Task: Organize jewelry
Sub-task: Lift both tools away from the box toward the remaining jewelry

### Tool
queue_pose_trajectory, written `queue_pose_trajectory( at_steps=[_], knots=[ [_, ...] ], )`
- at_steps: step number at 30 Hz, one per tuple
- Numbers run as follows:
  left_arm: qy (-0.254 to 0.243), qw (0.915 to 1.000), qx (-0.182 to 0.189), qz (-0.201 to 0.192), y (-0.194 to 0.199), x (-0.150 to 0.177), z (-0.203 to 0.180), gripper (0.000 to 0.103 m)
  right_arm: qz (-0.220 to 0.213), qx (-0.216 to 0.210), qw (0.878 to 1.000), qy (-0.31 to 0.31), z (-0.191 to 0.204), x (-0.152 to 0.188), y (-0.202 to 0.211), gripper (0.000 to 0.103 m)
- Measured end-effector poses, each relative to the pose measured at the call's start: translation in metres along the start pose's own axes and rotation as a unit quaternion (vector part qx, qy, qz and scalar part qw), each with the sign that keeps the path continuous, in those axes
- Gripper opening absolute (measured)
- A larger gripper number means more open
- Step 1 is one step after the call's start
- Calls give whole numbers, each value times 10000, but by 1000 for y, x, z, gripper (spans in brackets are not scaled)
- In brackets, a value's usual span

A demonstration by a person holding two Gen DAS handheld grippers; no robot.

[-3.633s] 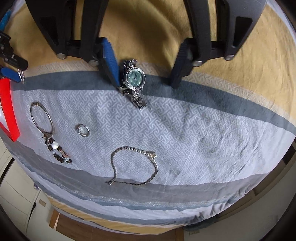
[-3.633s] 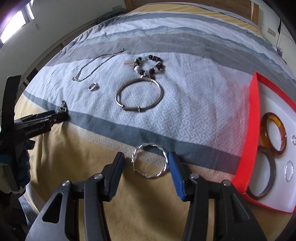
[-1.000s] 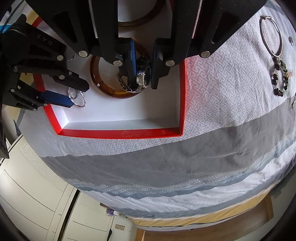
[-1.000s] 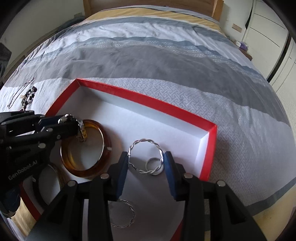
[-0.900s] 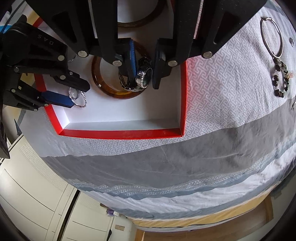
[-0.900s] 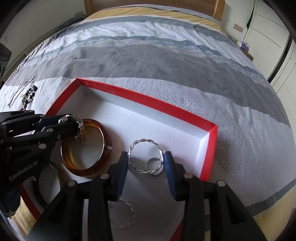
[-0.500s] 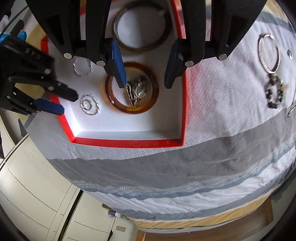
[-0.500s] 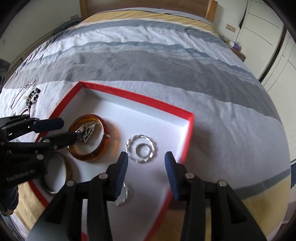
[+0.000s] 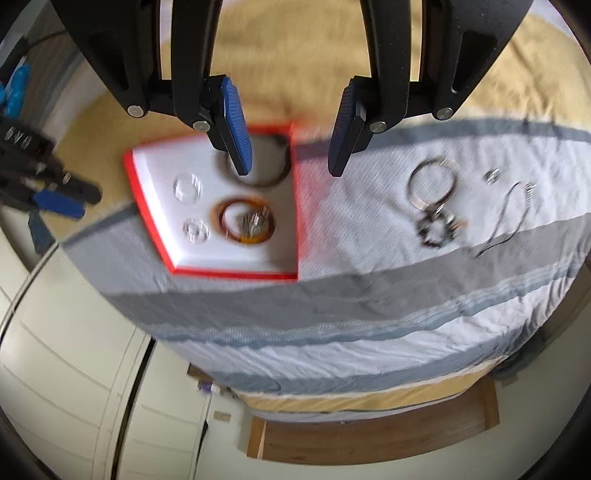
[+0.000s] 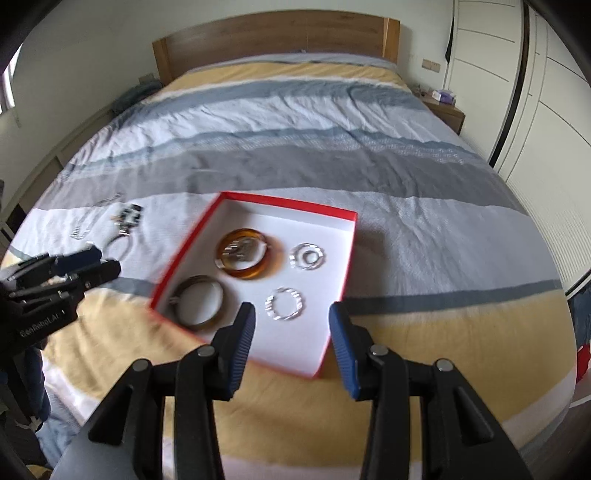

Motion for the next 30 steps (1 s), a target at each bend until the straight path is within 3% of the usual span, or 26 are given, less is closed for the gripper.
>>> queue_pose_trajectory(
  at_steps=[13, 18, 26, 28, 30],
  knots=[
    [806, 9950, -580, 94, 88, 114, 109, 42, -462, -343, 9983, 127, 85, 49, 78, 42],
    [1261, 9895, -694, -146, 129, 149, 157, 42, -626, -380, 9969, 304, 117, 57, 102, 42],
    [1601, 9764, -973, -1078, 187, 175, 192, 42, -846, -467, 9930, 674, 165, 58, 125, 42],
    [1677, 9731, -1039, -1193, 190, 177, 200, 42, -845, -480, 9924, 750, 173, 58, 123, 42],
    [1646, 9768, -996, -939, 179, 179, 206, 42, -791, -476, 9922, 838, 181, 56, 114, 44]
  ],
)
Point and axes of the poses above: each gripper's, at about its wrist camera, not at the fingertips, and y roughly against the way its jaws point, z to its left, x to its underside, the point moved 10 cm from there along -y, roughly the way its jaws point, and after that the axes turned 9 degrees about z, right-handed, at the moved point
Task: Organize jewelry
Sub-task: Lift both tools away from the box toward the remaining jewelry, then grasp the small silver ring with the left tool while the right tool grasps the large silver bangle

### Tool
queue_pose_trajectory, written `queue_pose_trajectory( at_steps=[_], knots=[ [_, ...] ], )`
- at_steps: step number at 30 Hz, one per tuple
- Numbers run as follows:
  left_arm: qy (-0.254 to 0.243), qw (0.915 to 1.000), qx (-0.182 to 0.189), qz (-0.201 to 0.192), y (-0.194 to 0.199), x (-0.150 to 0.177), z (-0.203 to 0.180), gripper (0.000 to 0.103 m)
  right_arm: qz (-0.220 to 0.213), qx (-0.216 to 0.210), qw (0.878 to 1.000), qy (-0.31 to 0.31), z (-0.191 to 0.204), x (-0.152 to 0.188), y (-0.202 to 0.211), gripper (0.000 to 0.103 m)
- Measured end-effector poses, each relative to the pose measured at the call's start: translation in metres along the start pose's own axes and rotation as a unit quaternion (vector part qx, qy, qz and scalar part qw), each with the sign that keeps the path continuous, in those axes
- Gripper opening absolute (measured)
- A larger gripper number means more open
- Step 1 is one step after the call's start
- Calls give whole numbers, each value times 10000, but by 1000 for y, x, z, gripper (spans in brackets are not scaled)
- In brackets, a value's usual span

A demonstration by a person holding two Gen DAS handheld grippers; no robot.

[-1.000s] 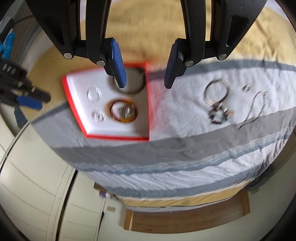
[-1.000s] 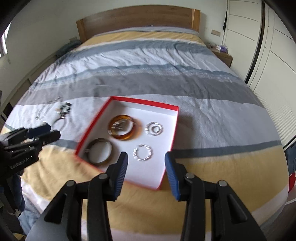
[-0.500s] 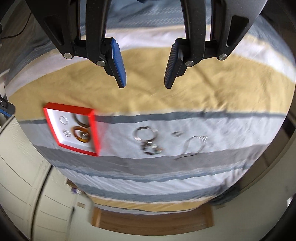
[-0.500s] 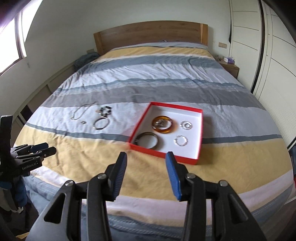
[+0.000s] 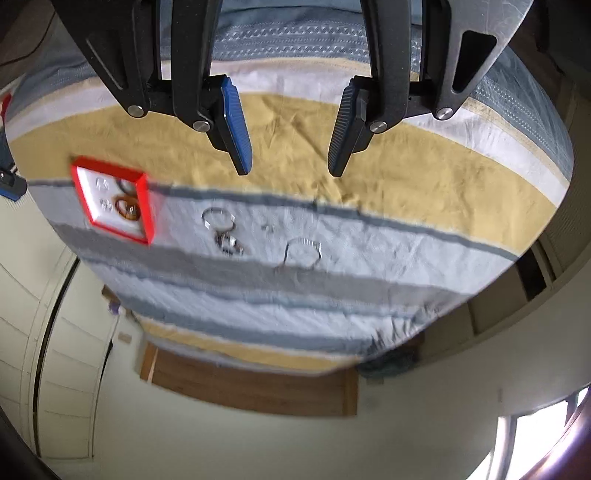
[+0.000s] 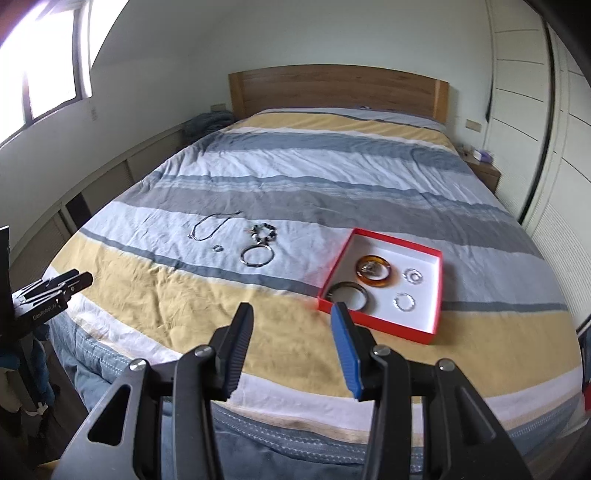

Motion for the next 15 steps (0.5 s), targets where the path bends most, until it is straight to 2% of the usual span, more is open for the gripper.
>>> queue_pose_trajectory(
  at_steps=[3, 8, 15],
  knots=[
    [149, 9994, -186, 261, -24, 0, 14, 42, 161, -47, 9999, 40, 4, -3, -24, 45],
    [346, 9956, -96, 866, -76, -6, 26, 43, 413, -134, 9990, 49, 5, -16, -72, 45],
    [152, 9921, 244, 1224, -138, -46, 8, 42, 810, -396, 9959, 87, 16, -55, -153, 45]
  ],
)
Point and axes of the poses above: each gripper's, at about its wrist camera, not at the fingertips, and y roughly against the way its jaws point, z to its left, x to its underside, the point moved 10 cm from there along -y, roughly the way its jaws point, and after that the axes turned 9 degrees about z, right-handed, at the moved point
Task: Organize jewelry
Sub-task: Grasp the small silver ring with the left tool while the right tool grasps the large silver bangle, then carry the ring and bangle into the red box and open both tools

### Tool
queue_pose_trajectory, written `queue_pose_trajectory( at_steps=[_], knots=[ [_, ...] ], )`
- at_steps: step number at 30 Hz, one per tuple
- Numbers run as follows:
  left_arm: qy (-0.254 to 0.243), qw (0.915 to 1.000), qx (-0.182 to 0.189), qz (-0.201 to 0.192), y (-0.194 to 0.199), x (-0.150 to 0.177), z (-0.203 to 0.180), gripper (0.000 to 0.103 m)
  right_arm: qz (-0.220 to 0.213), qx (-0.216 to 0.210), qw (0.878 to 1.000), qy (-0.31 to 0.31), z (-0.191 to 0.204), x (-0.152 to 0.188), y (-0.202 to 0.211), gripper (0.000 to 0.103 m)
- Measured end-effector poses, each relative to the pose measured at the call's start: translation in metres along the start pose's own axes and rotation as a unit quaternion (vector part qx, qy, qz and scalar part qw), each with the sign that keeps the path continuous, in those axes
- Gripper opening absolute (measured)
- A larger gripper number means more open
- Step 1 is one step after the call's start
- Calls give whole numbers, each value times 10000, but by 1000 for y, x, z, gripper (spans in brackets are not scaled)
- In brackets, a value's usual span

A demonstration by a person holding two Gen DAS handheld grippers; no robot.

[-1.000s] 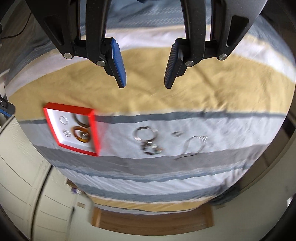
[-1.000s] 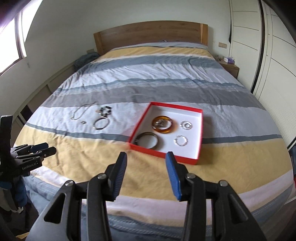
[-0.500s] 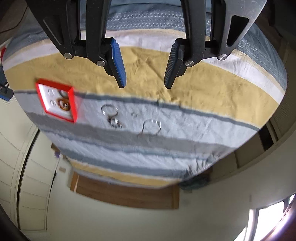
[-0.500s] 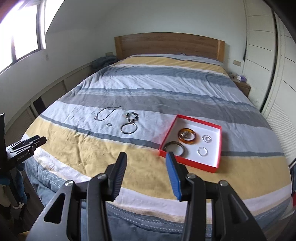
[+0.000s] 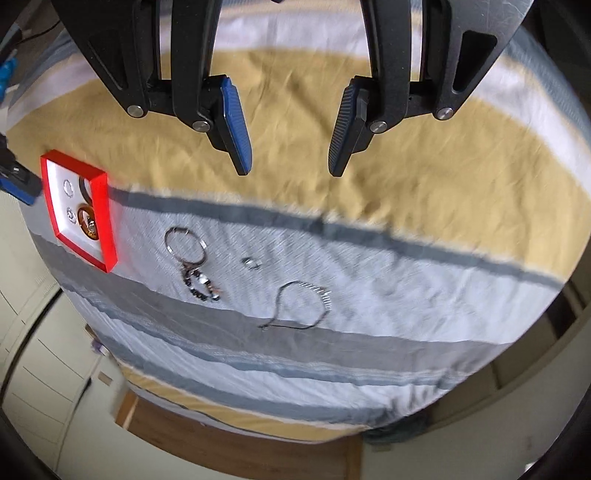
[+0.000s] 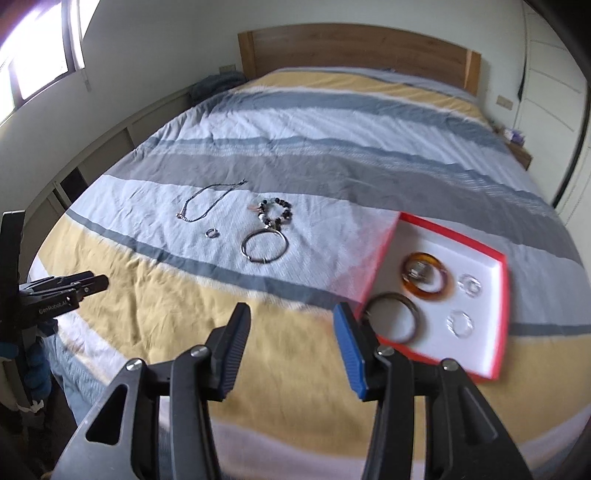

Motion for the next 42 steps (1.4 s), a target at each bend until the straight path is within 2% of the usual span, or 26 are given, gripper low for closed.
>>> queue_pose_trajectory(
  at_steps=[6, 11, 20, 23, 26, 31, 36, 42],
  knots=[
    [-354, 9993, 57, 36, -48, -54, -20, 38, 283, -259, 9993, -10, 6, -41, -70, 44],
    [-617, 9979, 109, 142, -91, -81, -34, 33, 542, -358, 9979, -21, 8, -63, -127, 44],
    [-724, 9967, 76, 346, -148, -103, -35, 28, 1023, -258, 9944, -66, 5, -65, -198, 41],
    [-804, 9962, 104, 322, -155, -103, -38, 27, 1015, -179, 9947, -13, 6, -67, -208, 38],
    [-844, 9960, 135, 269, -158, -102, -41, 21, 1015, -113, 9947, 106, 10, -69, -212, 30],
    [-872, 9959, 182, 175, -156, -94, -44, 19, 998, -126, 9947, 228, 19, -66, -215, 5],
    [-906, 9958, 138, 63, -143, -86, -45, 19, 830, -170, 9963, 141, 18, -63, -199, 5],
    [-909, 9958, 69, -50, -115, -80, -47, 19, 551, -213, 9982, 111, 17, -63, -162, 4]
  ],
)
Point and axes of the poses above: each gripper's, at about its wrist camera, not at the fingertips, and y roughly against the way its jaws point, z to its left, x to its underside, the point moved 10 cm from there along -y, roughly the way its jaws point, and after that the axes turned 9 degrees about z, right-handed, at the moved point
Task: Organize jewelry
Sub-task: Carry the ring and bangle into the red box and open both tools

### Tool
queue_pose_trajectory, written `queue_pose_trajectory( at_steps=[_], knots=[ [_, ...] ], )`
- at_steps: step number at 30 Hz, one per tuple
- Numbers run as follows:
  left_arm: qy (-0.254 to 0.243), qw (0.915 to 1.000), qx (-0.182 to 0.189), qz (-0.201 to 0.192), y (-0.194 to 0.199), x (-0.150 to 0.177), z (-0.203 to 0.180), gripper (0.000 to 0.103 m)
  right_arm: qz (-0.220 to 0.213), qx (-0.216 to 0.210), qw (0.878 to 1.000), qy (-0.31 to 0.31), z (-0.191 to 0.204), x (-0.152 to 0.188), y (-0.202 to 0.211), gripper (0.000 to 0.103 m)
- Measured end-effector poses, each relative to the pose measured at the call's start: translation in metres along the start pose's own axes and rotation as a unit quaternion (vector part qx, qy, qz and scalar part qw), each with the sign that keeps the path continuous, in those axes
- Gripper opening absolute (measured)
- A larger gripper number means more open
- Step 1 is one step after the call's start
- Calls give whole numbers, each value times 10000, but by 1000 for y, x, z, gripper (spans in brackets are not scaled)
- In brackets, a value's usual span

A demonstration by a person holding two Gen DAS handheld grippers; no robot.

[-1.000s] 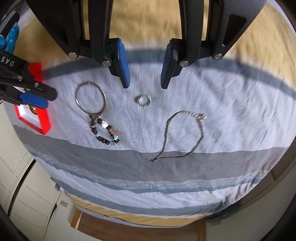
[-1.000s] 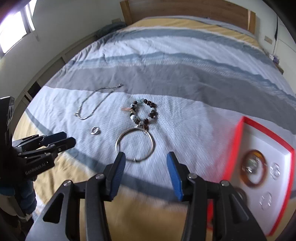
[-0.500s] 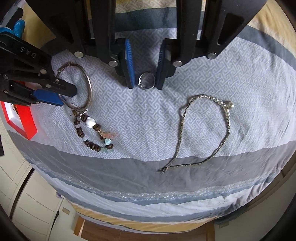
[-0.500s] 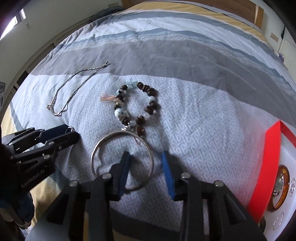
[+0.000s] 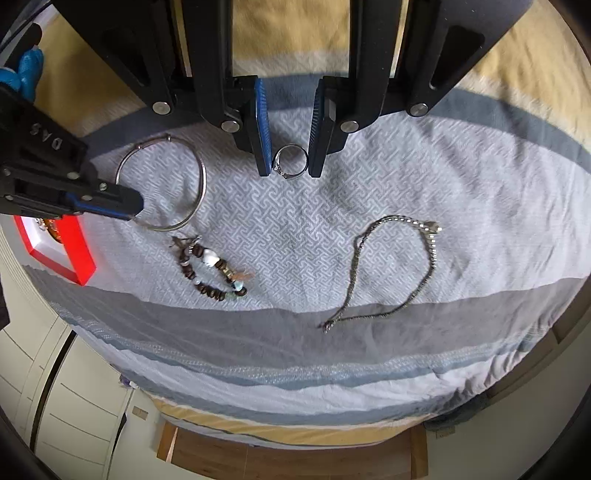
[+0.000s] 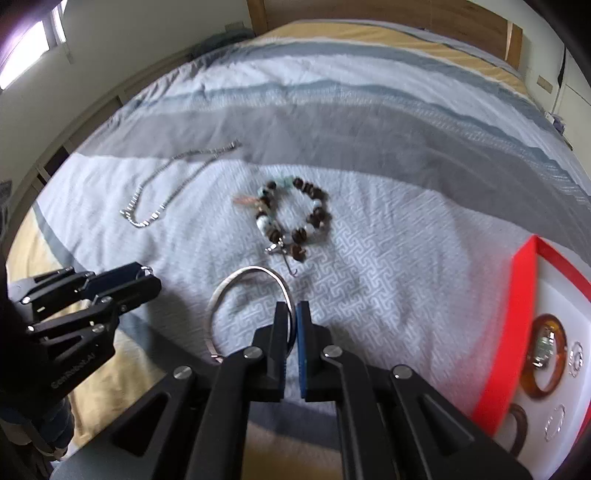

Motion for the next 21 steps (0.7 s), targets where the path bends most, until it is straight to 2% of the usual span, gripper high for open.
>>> queue_pose_trajectory(
  at_steps=[5, 10, 17, 21],
  knots=[
    [-25, 9999, -20, -158, 29, -2, -9, 19, -228, 29, 9997, 28, 2, 2, 35, 4],
    [-157, 9992, 30, -355, 58, -7, -36, 19, -486, 125, 9987, -8, -10, 8, 76, 4],
    [-468, 9969, 327, -533, 79, -19, -101, 19, -772, 349, 9961, -230, -55, 20, 128, 4],
    [-753, 9938, 594, -562, 80, -22, -156, 19, -852, 551, 9940, -395, -93, 35, 153, 4]
  ],
)
Point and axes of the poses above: each gripper's, at about its wrist camera, not at the fingertips, and y roughly against the way its jaws point, z to its left, x to its underside, the point moved 10 cm from there along -y, roughly the way its jaws point, and after that the axes turned 9 degrees about z, right-handed, at the moved point
